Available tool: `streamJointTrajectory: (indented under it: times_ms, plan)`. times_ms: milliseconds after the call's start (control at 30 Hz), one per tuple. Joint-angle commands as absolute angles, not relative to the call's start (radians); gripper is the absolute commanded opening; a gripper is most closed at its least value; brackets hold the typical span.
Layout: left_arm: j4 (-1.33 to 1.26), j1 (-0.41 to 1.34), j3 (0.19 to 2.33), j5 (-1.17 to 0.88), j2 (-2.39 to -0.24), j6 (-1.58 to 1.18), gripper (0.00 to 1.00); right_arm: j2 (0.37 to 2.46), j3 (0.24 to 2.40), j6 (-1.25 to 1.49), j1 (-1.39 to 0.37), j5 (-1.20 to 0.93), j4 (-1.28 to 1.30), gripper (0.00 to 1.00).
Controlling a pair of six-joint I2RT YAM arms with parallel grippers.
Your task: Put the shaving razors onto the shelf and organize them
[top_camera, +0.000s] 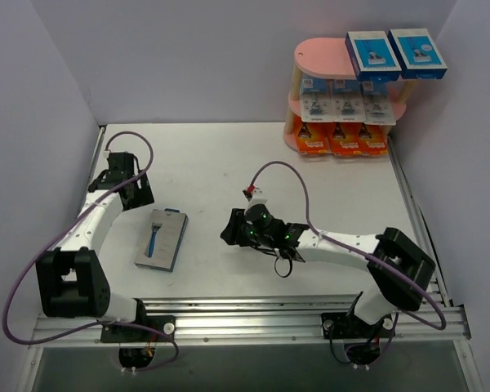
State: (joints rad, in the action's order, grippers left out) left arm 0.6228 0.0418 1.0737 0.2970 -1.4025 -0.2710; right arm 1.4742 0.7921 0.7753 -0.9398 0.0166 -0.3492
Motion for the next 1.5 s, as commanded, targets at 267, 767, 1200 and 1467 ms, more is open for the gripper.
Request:
streamJointTrajectory:
  times_ms: [267,767,1200,1467]
  plan:
    - [0.655,0.006,1.143,0.176,-1.612,-0.304,0.94,1.772,0.858,0.836,-0.971,-0.147,-0.656,0.37]
    - [0.603,0.064,1.147,-0.055,-1.710,-0.305,0.93,1.896,0.859,0.995,-0.947,-0.224,-0.836,0.37]
    - [0.546,0.393,1.180,-0.202,-1.793,-0.316,0.83,1.813,0.640,1.058,-0.910,-0.169,-0.966,0.46]
    - [0.522,0.397,1.166,-0.259,-1.747,-0.337,0.82,1.681,0.515,1.062,-0.908,-0.068,-1.028,0.49]
